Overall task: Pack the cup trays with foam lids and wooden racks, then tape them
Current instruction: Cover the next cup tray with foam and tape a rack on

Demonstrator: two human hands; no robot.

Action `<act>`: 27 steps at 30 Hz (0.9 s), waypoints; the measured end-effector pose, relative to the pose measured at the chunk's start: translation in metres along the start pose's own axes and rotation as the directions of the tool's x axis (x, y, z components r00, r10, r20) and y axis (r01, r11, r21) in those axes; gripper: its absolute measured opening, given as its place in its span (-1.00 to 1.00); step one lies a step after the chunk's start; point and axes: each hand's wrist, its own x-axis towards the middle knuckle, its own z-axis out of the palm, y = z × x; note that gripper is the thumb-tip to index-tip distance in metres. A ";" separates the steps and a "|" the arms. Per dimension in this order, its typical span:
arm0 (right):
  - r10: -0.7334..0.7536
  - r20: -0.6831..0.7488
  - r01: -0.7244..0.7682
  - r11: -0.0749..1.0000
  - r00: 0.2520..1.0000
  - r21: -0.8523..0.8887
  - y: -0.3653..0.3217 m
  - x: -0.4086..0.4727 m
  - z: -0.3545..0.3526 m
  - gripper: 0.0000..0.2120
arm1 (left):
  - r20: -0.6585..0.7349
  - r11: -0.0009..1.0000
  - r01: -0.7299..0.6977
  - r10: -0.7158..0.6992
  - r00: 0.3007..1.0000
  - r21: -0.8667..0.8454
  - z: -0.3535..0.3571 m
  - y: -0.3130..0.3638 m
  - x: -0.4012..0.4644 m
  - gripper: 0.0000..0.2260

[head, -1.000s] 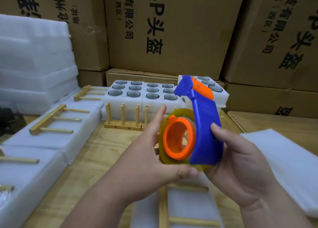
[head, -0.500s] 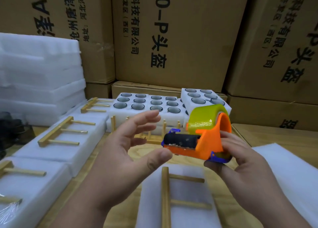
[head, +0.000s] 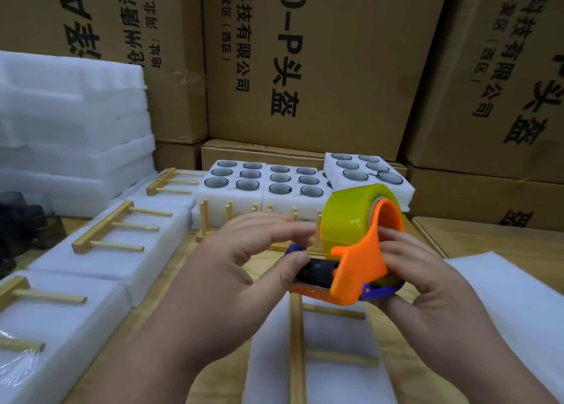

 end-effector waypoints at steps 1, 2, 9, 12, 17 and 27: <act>-0.006 0.009 0.006 1.000 1.000 -0.001 -0.001 0.000 0.000 -0.69 | -0.007 1.000 -0.017 0.017 1.000 0.012 0.001 0.001 0.001 -0.78; -0.010 0.016 0.010 1.000 1.000 -0.001 -0.002 0.000 0.000 -0.69 | -0.013 0.999 -0.025 0.025 1.000 0.024 0.001 0.002 0.001 -0.79; 0.007 0.036 -0.006 0.999 0.999 -0.033 0.001 -0.002 -0.001 -0.71 | -0.098 0.996 0.006 0.002 0.995 0.087 0.005 0.008 0.001 -0.75; 0.024 0.059 -0.020 0.998 0.998 -0.055 0.005 -0.004 -0.001 -0.73 | -0.082 0.992 -0.009 0.020 0.996 0.125 0.008 0.012 -0.001 -0.68; 0.027 0.077 -0.022 0.997 0.997 -0.069 0.003 -0.004 -0.003 -0.71 | -0.119 0.987 0.157 -0.159 0.980 -0.023 0.011 0.012 -0.006 -0.61; 0.001 0.055 0.004 0.997 0.998 -0.080 0.003 -0.004 -0.011 -0.75 | -0.219 0.995 -0.021 0.043 0.975 0.100 0.023 0.011 0.000 -0.92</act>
